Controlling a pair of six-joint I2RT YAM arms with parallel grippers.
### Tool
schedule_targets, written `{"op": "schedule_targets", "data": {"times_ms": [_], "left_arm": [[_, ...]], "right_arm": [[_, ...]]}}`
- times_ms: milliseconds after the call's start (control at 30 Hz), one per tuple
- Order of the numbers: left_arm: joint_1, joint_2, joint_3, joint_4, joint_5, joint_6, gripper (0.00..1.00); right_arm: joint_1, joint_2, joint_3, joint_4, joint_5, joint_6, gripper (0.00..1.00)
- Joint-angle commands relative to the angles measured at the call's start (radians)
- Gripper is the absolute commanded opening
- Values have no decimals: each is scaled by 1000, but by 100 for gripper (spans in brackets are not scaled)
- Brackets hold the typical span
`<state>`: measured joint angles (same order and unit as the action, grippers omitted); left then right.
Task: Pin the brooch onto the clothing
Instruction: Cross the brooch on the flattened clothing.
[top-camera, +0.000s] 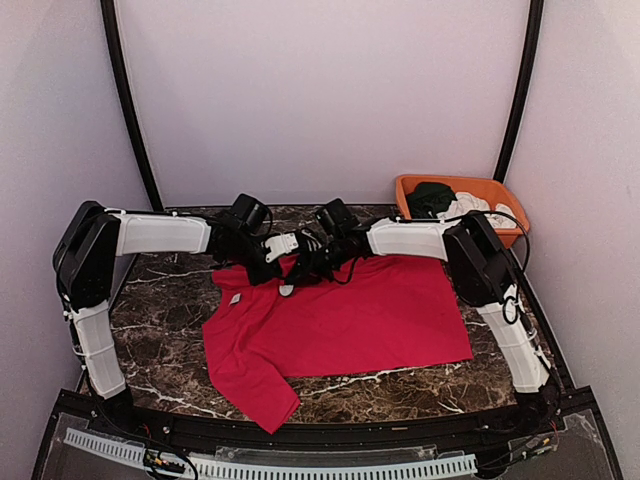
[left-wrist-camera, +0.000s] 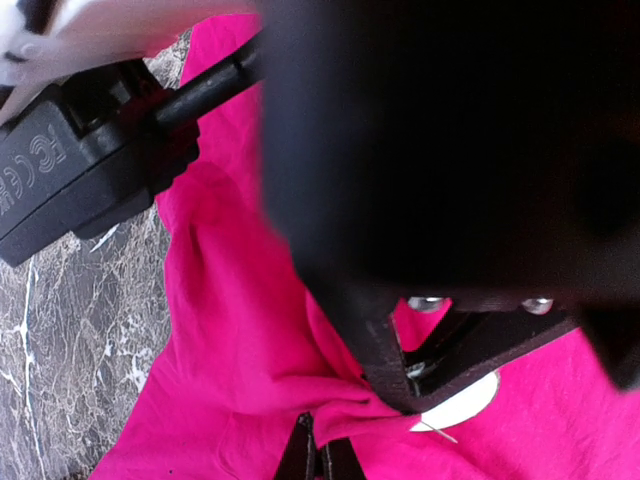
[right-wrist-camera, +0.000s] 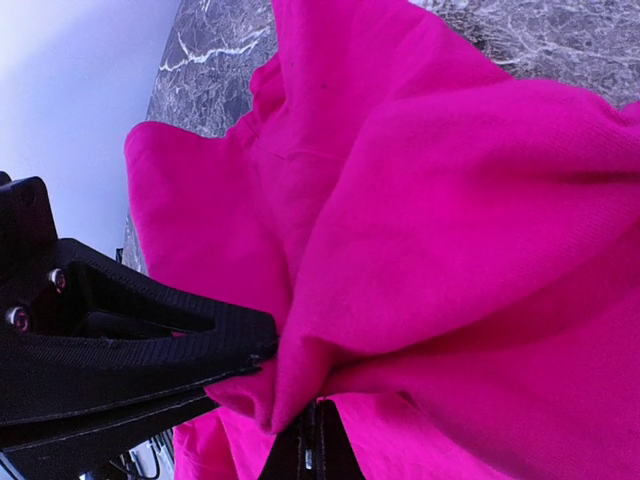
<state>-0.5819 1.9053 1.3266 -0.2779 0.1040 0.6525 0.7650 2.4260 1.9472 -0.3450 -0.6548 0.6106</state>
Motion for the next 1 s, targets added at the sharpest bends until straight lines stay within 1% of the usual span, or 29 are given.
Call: {"op": "schedule_targets", "data": {"times_ms": [0, 133, 233, 300, 467, 600, 633, 733, 833, 933, 967], "left_arm": [[4, 30, 28, -11, -67, -25, 1], [4, 34, 44, -29, -49, -58, 1], [4, 29, 52, -52, -24, -76, 1], [4, 28, 62, -73, -5, -96, 4], [4, 25, 94, -132, 24, -185, 16], [4, 4, 107, -159, 27, -250, 24], [4, -4, 106, -160, 25, -272, 28], [4, -47, 100, -161, -8, -312, 35], [4, -96, 85, -153, -40, -346, 44], [4, -137, 67, -140, -85, -373, 47], [4, -158, 57, -131, -106, -390, 50]], "right_arm": [[23, -88, -32, 82, -80, -21, 0], [16, -91, -69, 125, -118, 2, 0], [-2, -105, -141, 220, -163, 62, 0], [-11, -117, -171, 254, -172, 76, 0], [-31, -132, -219, 335, -216, 110, 0], [-36, -132, -237, 365, -233, 124, 0], [-37, -131, -240, 372, -237, 129, 0], [-39, -133, -258, 403, -256, 145, 0], [-39, -136, -277, 434, -270, 162, 0], [-43, -136, -295, 470, -287, 188, 0], [-43, -137, -299, 479, -291, 193, 0]]}}
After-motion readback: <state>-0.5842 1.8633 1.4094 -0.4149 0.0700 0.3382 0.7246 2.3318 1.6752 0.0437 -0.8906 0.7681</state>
